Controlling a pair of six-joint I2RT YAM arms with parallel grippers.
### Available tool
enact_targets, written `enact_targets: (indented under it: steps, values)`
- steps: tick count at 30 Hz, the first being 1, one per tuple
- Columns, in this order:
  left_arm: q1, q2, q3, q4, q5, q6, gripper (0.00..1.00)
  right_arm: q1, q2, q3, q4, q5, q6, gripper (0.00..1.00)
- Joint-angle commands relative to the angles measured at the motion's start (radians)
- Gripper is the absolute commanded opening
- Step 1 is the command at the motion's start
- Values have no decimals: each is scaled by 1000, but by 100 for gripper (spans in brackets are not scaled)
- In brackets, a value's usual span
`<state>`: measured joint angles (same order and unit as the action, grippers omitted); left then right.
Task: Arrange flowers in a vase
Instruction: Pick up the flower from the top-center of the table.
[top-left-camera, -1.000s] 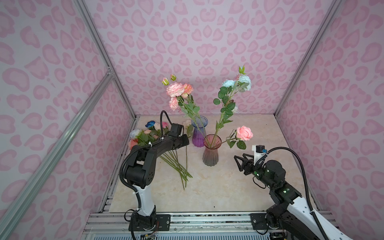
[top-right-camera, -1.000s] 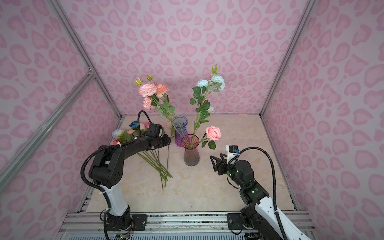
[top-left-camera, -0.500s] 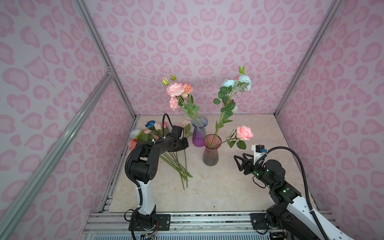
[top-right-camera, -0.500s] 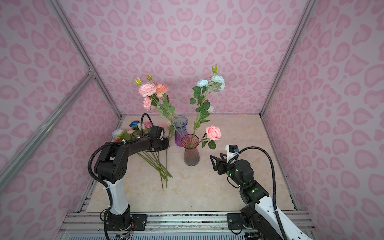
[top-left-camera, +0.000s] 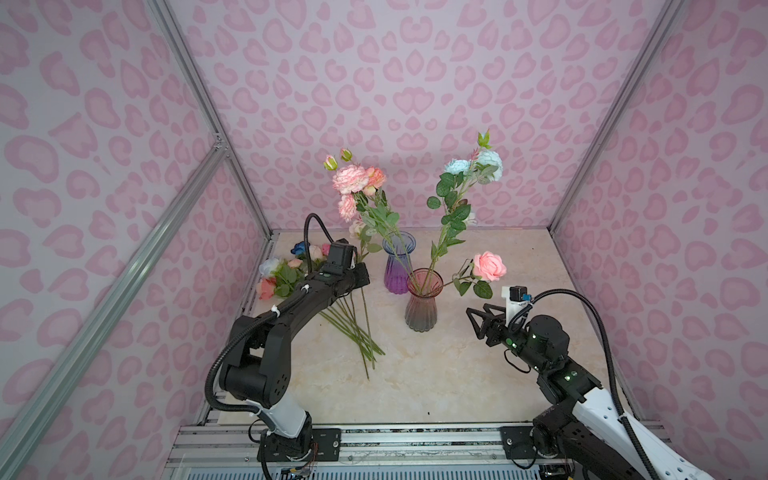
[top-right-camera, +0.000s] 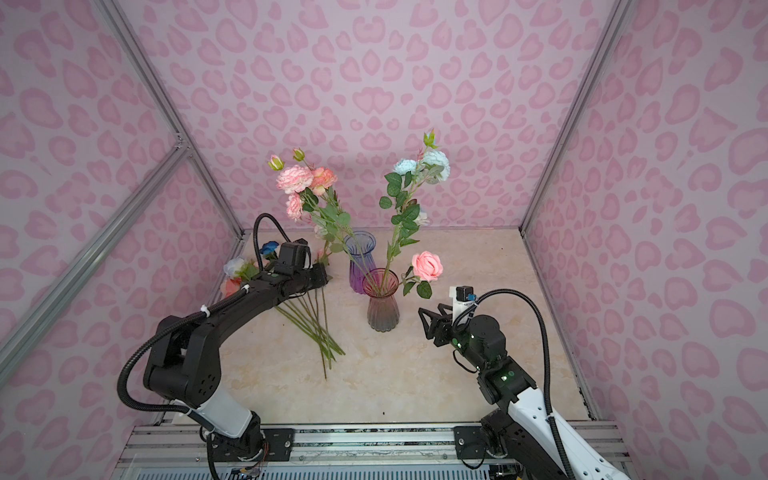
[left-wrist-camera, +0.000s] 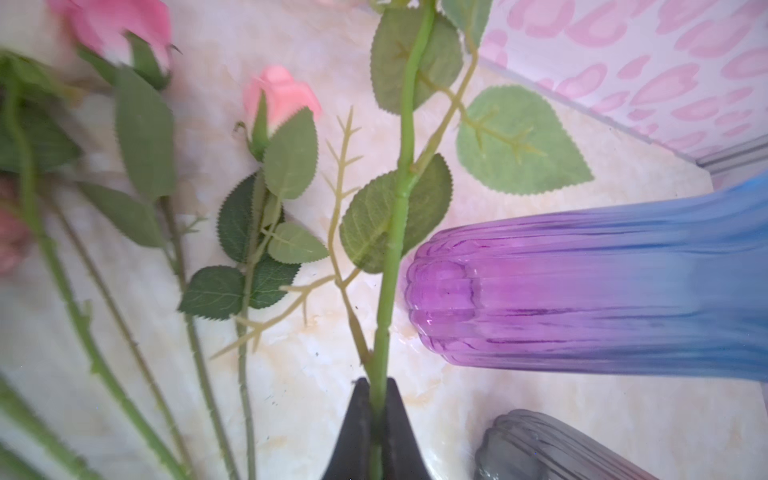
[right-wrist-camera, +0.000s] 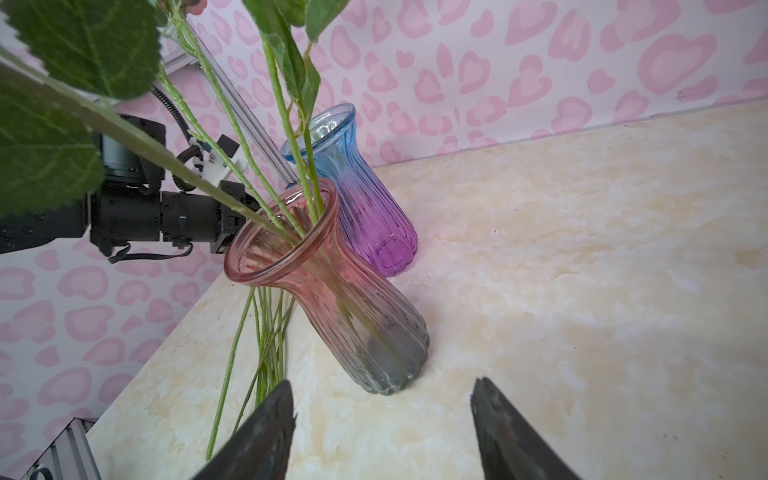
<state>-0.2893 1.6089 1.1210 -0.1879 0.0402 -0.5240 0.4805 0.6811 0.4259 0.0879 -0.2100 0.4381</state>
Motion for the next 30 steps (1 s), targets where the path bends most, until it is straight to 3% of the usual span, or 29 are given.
enact_targets:
  steps: [1,9,14,22,30]
  values:
    - [14,-112,-49,-33,-113,-57,3,1,0,15,14,-5,-8,69]
    - [57,-545,-251,-34,-230,-131,3,3,-27,13,9,-47,22,68]
    - [56,-826,-324,28,-216,-42,3,4,-92,-48,-1,-175,15,69]
    - [15,-1047,-304,164,-112,86,3,13,-106,-105,50,-169,85,68]
    - [-99,-1005,-167,260,-10,176,3,13,-76,-74,42,-144,55,68]
